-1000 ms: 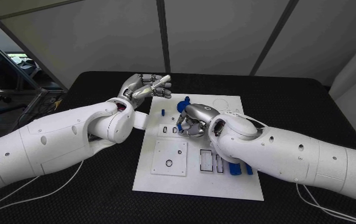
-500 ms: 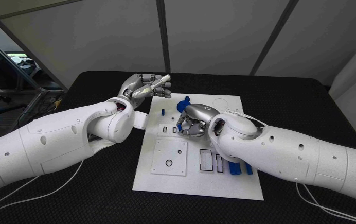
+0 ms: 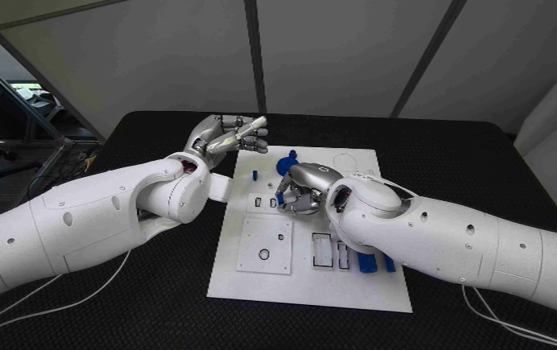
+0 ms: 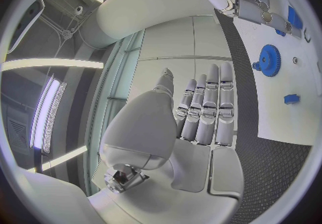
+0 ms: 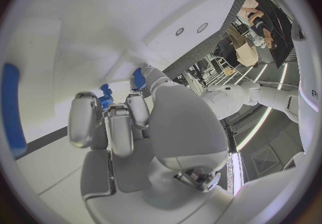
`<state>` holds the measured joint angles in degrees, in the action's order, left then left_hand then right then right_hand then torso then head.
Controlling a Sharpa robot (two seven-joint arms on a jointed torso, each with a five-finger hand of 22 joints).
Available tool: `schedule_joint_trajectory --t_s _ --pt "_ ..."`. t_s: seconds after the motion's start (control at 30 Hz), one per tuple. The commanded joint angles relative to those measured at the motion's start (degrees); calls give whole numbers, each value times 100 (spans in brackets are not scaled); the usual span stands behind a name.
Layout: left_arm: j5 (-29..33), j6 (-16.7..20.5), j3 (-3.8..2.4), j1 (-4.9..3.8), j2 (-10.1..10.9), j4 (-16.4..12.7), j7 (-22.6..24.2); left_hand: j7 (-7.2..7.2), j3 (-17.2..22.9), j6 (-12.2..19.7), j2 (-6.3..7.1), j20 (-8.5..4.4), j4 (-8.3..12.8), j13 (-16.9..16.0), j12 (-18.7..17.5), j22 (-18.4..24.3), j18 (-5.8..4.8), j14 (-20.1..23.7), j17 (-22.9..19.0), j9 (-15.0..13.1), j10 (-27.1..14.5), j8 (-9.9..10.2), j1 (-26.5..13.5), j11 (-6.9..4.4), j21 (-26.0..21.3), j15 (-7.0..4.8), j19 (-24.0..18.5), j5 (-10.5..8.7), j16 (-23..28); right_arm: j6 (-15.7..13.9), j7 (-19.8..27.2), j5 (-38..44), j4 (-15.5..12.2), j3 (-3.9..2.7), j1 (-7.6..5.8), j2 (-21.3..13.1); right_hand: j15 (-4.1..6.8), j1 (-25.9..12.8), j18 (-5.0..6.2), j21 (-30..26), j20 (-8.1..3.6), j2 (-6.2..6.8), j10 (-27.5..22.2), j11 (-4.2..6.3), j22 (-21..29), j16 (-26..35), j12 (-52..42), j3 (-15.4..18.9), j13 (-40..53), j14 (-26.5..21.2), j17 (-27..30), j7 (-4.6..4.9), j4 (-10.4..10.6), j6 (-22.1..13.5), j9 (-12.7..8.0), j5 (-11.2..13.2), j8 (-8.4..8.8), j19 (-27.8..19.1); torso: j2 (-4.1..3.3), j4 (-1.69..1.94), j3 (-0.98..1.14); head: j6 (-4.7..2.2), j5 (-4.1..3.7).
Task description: Assemble the parts on the task board
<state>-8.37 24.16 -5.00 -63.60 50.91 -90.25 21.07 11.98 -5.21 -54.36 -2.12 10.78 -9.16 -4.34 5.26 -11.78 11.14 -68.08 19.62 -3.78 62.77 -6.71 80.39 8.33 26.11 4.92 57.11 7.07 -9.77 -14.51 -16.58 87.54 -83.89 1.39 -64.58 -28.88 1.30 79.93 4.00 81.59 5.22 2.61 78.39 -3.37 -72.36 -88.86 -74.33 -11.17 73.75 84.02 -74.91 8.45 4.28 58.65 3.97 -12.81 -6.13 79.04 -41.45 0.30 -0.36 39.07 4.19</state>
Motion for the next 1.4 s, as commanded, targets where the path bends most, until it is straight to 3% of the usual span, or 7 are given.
schedule_joint_trajectory --t_s 0.03,0.57,0.8,1.0,1.27,1.4 --pt "-11 -28 -4 -9 -6 0 54 5 2 -36 -31 33 41 -9 -21 -6 -76 -3 5 -2 33 38 30 23 32 28 -26 -1 32 172 -87 26 30 20 19 -3 -63 -17 -27 -29 25 49 -39 -13 9 23 30 -32 -19 527 -1202 10 -4 -60 -8 29 44 -20 -2 -1 1 3 -3" --pt "-11 -48 -4 -9 -13 4 33 6 4 -37 -36 34 46 -9 -24 -7 -77 -2 11 -1 33 40 37 24 34 28 -28 -1 38 126 -94 26 31 21 20 1 -111 -104 -20 -46 75 144 -128 -66 33 28 112 -54 -99 524 -1192 63 -5 -207 -10 54 100 -36 -2 -2 2 7 6" --pt "-11 -42 -4 -9 -14 5 32 6 4 -37 -36 34 46 -9 -24 -7 -77 -2 11 -1 33 40 37 24 34 28 -28 -1 38 -11 -96 26 19 21 20 -3 -158 -210 -8 -84 121 270 -447 -119 91 31 447 -33 -440 522 -1188 115 18 -487 -15 77 174 -77 -1 -3 2 2 3" --pt "-11 -34 -4 -8 -18 5 30 8 4 -35 -38 34 52 -9 -27 -8 -77 -3 16 -1 33 44 42 25 35 29 -30 -1 43 -265 -35 23 4 21 22 -8 -225 -286 15 -155 180 457 -758 -197 205 22 696 4 -726 526 -1209 199 118 -918 -17 0 194 -157 2 0 2 -6 -3" --pt "-11 -22 -4 -8 -19 10 30 9 5 -35 -40 34 53 -9 -28 -8 -77 -2 18 -1 33 45 44 26 36 29 -31 -1 45 -873 260 -14 -82 20 32 -69 -241 -256 17 -162 201 566 -752 -210 209 25 643 17 -723 523 -1203 210 207 -996 4 -67 100 -160 4 -4 4 -13 9" --pt "-37 20 -4 -8 -13 32 -38 9 5 -35 -41 34 54 -9 -28 -9 -77 -3 19 -1 33 45 45 26 36 29 -32 -2 46 -1226 712 -202 -215 19 43 -196 -243 -232 25 -181 206 609 -726 -210 241 41 598 27 -704 514 -1169 209 264 -1013 12 -84 43 -179 12 -6 8 -16 19"
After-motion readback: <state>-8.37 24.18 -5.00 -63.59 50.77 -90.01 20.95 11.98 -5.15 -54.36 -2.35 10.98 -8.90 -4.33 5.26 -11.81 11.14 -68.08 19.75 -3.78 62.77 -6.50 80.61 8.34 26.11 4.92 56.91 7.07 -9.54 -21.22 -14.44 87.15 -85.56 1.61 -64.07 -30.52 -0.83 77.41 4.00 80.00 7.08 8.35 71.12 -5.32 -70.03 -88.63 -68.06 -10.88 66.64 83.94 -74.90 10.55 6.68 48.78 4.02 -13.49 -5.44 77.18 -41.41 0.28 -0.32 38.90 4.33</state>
